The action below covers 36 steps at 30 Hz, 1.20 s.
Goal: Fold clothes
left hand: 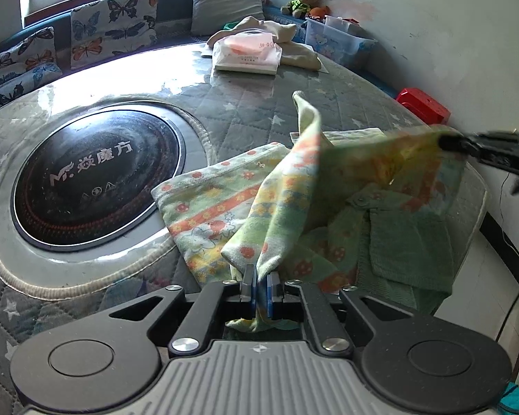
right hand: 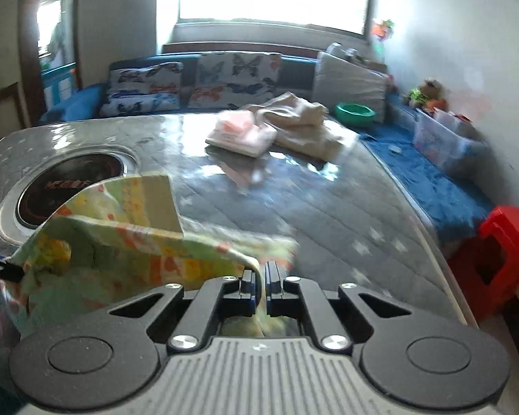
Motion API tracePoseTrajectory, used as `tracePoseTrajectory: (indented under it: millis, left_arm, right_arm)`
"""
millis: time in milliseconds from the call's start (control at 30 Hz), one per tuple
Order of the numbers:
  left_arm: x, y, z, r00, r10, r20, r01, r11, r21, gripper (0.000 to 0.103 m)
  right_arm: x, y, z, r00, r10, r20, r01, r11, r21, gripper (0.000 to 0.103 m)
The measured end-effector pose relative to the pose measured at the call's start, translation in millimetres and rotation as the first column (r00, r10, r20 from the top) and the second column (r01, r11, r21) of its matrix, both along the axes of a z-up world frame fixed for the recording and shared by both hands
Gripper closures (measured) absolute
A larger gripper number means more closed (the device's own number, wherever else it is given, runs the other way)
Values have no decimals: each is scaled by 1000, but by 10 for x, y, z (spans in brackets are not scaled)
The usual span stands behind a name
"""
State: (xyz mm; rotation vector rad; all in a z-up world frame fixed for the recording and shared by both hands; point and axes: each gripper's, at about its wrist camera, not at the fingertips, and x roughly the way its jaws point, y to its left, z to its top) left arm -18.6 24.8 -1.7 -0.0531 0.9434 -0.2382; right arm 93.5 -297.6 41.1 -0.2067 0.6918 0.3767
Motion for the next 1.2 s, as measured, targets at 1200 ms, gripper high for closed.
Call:
tracePoseTrajectory:
  millis: [1200]
  left_arm:
    - [384,493,-158,988,154,1,-153,988,-20,76]
  right_arm:
    - [551,-254,-184,987,23,-158,-10,997,80,69]
